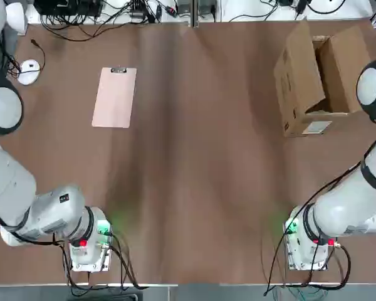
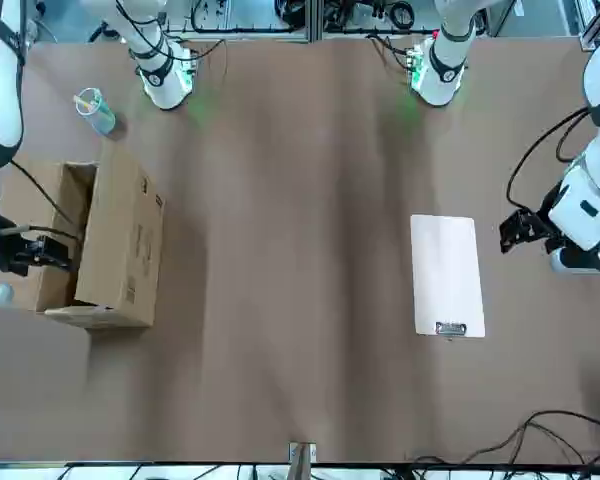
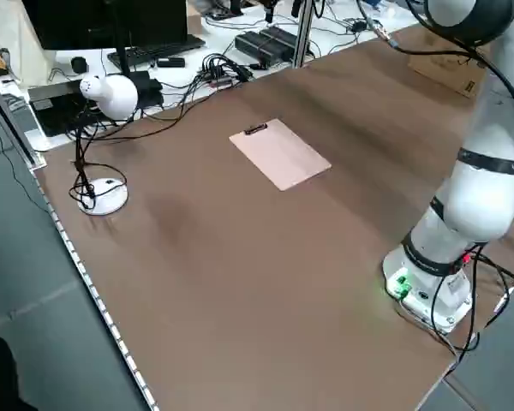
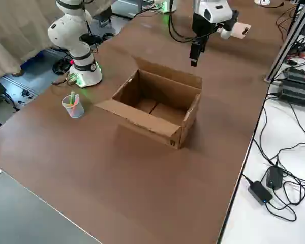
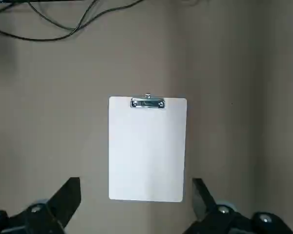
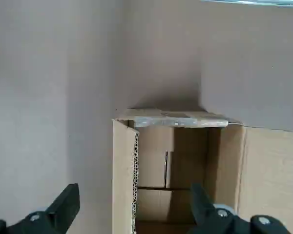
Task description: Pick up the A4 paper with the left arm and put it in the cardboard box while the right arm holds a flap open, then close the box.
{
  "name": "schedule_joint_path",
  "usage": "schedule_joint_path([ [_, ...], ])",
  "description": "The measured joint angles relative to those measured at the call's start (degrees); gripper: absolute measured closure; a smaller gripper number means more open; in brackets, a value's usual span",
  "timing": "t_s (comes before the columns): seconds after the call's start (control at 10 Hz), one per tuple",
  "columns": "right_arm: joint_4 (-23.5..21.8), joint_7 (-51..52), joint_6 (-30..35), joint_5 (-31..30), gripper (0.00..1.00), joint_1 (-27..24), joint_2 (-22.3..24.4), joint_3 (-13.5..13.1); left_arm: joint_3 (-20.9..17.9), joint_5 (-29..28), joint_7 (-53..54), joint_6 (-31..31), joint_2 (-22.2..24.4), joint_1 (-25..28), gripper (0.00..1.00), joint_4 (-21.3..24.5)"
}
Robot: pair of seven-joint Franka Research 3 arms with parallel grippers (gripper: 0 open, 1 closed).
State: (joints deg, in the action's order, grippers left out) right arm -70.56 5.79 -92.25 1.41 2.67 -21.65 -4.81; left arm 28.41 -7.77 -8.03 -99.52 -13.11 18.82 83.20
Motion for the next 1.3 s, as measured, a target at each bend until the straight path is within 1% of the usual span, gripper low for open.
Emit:
schedule_joint_path([
  [0.4,0.0,-0.4,0.1,0.0,0.0,0.0,0.0,0.0,-0.2,0.0,0.1,0.3,0.1,0.5,0.0,0.2],
  [0.6,-0.1,-6.0,0.1,0.0,0.0,-0.4,0.0,-0.5,-0.5,0.1,0.0,0.5,-0.7,1.1,0.0,0.7],
  [0.7,-0.3,-11.8,0.1,-0.1,0.0,-0.9,0.0,-0.8,-0.8,0.9,-0.8,0.5,-1.7,1.9,0.0,0.9],
  [0.8,-0.5,-20.1,0.1,-0.1,0.0,-1.8,0.0,-1.0,-0.9,2.0,-2.0,0.4,-2.6,2.7,0.0,0.9],
  [1.1,-1.0,-43.9,-0.5,-0.1,0.0,-4.6,-0.2,-1.1,-0.7,4.4,-9.2,0.3,-4.0,2.7,0.0,1.0],
  [1.2,-1.3,-51.2,-2.0,-0.1,0.0,-5.3,-0.9,-1.1,-0.7,4.6,-13.3,-1.0,-5.4,2.6,0.0,1.1],
  [1.3,-1.5,-57.6,-4.6,0.0,0.0,-6.1,-2.1,-1.1,-0.8,4.6,-17.1,-3.9,-7.3,2.4,0.0,1.2],
])
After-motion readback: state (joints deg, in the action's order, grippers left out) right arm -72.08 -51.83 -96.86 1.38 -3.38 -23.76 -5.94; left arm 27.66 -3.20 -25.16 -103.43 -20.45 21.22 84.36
